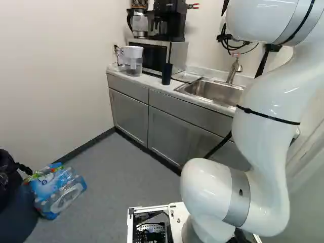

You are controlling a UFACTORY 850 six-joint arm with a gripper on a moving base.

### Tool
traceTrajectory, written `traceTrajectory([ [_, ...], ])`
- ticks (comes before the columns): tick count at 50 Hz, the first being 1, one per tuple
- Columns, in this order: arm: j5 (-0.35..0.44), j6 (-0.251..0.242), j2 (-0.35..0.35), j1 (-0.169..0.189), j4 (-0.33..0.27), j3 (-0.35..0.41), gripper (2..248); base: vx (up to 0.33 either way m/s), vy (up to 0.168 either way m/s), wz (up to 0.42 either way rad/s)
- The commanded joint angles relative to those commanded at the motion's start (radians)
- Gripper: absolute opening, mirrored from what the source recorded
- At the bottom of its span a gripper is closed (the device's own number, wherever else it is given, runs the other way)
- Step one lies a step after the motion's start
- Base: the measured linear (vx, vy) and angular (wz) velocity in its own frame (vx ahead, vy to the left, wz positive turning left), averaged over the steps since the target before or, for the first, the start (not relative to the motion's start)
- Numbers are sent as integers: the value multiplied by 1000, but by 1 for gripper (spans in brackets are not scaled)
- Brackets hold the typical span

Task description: Rinse the cup and place it in the tray

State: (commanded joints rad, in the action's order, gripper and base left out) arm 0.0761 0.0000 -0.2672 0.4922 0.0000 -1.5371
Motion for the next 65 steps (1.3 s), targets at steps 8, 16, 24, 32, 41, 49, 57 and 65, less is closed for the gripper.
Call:
traceTrajectory([
  [8, 0, 0, 0, 0, 0, 0, 247, 107, -2, -14],
  [16, 0, 0, 0, 0, 0, 0, 247, 100, -1, -8],
  [24, 0, 0, 0, 0, 0, 0, 247, 98, 1, -9],
  [32, 0, 0, 0, 0, 0, 0, 247, 95, -1, -8],
  [41, 0, 0, -7, -2, 0, -8, 247, 87, 0, -7],
  [49, 0, 0, -9, -2, 0, -10, 247, 25, 1, 3],
  [57, 0, 0, -9, -2, 0, -10, 247, 0, 0, 0],
  [65, 0, 0, -15, -2, 0, -17, 247, 0, 0, 0],
])
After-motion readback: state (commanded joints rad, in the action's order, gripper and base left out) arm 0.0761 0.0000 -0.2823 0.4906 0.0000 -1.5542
